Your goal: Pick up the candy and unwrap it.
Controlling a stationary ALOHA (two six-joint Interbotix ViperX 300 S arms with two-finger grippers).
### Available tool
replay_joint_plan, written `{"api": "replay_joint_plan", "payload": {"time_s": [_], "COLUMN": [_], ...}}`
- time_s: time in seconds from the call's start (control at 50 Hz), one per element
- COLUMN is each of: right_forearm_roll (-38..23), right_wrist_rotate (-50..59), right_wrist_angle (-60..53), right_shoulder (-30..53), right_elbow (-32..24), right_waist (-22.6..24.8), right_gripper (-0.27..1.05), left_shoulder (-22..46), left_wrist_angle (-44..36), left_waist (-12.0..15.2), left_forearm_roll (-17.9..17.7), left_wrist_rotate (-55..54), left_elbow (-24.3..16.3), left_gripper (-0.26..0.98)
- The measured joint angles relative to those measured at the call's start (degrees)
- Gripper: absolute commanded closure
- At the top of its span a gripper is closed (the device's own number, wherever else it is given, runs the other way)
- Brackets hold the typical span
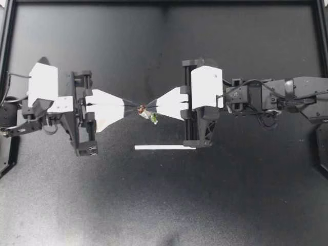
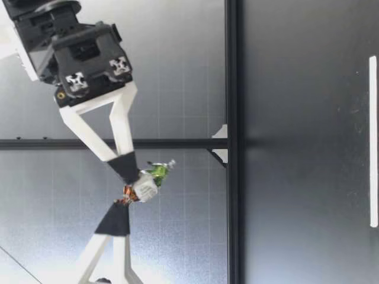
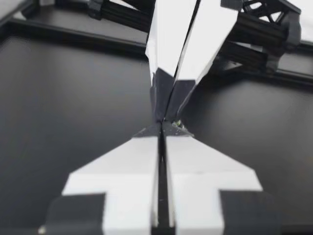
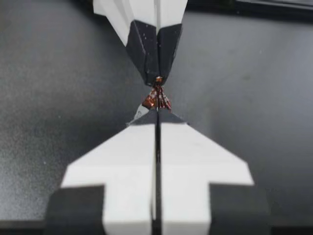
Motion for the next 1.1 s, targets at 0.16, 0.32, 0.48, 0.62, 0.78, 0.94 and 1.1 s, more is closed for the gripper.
{"api": "replay_joint_plan", "payload": {"time_s": [0.16, 0.32, 0.48, 0.62, 0.78, 0.94, 1.1], "right_forearm_roll": [0.0, 0.0, 0.0, 0.0, 0.0, 0.2, 0.3], "right_wrist_rotate": [0.0, 0.0, 0.0, 0.1, 0.2, 0.3, 1.1], "right_wrist_angle": [-0.4, 0.7, 1.9, 2.2, 2.2, 2.2, 2.2], "right_shoulder": [-0.1, -0.5, -0.6, -0.6, -0.6, -0.6, -1.0], "right_elbow": [0.1, 0.3, 0.3, 0.3, 0.3, 0.3, 0.3], "right_waist": [0.0, -0.1, -0.1, 0.0, 0.9, 1.8, 2.6], "right_gripper": [0.94, 0.94, 0.94, 0.94, 0.94, 0.94, 0.94], "left_shoulder": [0.0, 0.0, 0.8, 2.4, 4.9, 6.8, 8.2], "left_wrist_angle": [-1.1, -0.6, 0.6, 0.8, 0.5, 0.5, 0.4], "left_waist": [0.2, 0.2, 0.2, 0.2, 0.2, 0.2, 0.3], "left_forearm_roll": [2.0, 2.2, 1.9, 1.8, 1.8, 1.8, 1.0], "left_wrist_rotate": [0.1, -0.7, -2.3, -3.3, -3.5, -3.6, -3.6], "left_elbow": [1.1, 1.6, 1.5, 0.1, -2.3, -4.1, -4.6], "left_gripper": [0.74, 0.35, 0.1, 0.13, 0.14, 0.15, 0.15]}}
